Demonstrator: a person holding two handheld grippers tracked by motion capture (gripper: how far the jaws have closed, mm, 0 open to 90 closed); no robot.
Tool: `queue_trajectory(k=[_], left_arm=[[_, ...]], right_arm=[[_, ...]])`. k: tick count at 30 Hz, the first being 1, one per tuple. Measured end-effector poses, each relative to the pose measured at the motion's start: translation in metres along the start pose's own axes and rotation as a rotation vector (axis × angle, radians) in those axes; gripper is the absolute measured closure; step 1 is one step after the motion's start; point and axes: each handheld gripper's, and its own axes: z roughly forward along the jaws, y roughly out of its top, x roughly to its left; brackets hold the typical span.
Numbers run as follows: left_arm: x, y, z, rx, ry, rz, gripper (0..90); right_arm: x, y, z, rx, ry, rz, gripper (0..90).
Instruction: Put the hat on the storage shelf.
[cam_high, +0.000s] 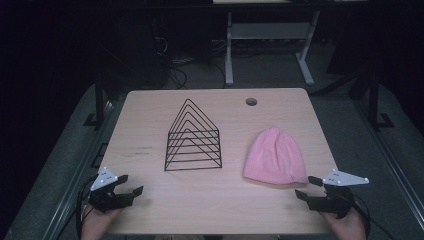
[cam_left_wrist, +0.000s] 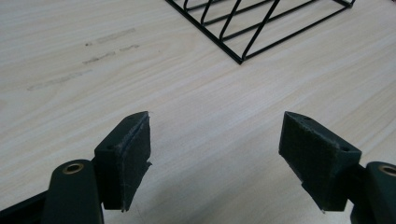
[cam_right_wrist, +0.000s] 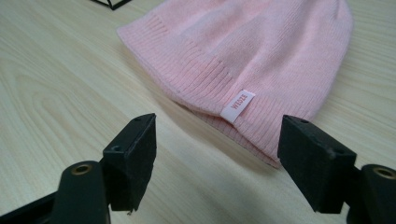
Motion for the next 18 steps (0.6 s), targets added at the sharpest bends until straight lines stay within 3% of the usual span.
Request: queue_trajectory(k=[3,5,9,18], left_arm=[[0.001,0.000,0.001,0.002,0.001,-0.005,24.4],[0.002,-0.001,0.001,0.004,0.001,-0.007,24.3],[0.004,-0.003,0.001,0.011,0.000,-0.010,24.3],[0.004,-0.004,-0.003,-0.003,0.004,-0.017,24.3]], right_arm=[[-0.001,0.001,-0.002,-0.016,0.006,0.009,26.7],[-0.005,0.005,-0.005,-0.058,0.025,0.027,26.3],[-0.015,0.018,-0.004,-0.065,0.045,0.026,26.3],[-0.035,0.049,0.015,-0.033,0.072,0.038,24.8]])
